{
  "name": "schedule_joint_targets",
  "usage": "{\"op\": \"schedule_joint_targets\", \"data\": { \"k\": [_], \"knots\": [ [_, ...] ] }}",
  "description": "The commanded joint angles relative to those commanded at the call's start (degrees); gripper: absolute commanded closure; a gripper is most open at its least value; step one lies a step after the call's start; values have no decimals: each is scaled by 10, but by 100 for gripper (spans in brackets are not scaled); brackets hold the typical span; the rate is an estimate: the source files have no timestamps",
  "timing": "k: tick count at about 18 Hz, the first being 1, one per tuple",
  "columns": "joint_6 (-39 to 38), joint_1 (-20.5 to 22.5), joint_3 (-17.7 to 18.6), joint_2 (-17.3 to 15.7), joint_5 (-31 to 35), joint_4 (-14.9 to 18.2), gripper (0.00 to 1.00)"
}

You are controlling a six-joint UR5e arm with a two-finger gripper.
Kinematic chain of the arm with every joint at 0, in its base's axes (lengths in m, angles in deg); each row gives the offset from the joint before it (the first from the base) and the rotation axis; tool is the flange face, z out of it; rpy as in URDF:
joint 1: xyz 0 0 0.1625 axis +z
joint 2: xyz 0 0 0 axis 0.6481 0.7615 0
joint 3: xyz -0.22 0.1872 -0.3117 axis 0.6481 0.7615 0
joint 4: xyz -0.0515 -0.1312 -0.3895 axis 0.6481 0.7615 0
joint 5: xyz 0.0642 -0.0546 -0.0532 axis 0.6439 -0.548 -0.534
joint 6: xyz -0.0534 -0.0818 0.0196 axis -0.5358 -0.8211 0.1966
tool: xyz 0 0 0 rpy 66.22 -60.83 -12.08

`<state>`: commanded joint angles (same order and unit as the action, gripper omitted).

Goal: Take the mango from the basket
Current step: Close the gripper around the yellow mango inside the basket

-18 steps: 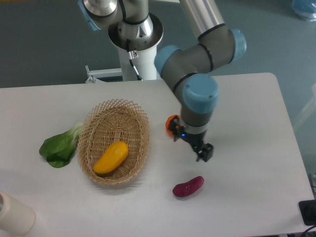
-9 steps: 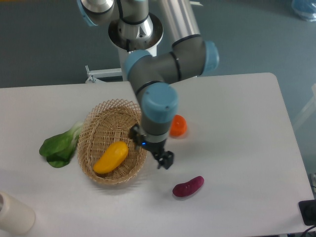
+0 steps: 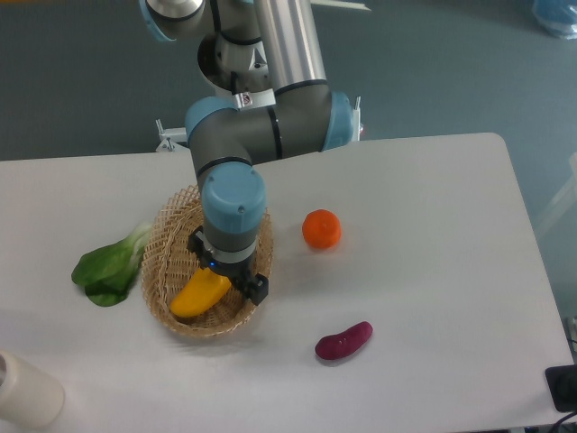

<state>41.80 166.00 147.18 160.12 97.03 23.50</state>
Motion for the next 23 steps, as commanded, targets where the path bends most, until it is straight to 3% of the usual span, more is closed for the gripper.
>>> {"op": "schedule_joint_targets", "data": {
  "k": [17,20,23],
  "knots": [
    [-64,-27,4,36,10,-8,0],
    [-66,-31,5,41,74,-32,0],
    [-66,-47,4,49,112,-37,30]
  ]
}}
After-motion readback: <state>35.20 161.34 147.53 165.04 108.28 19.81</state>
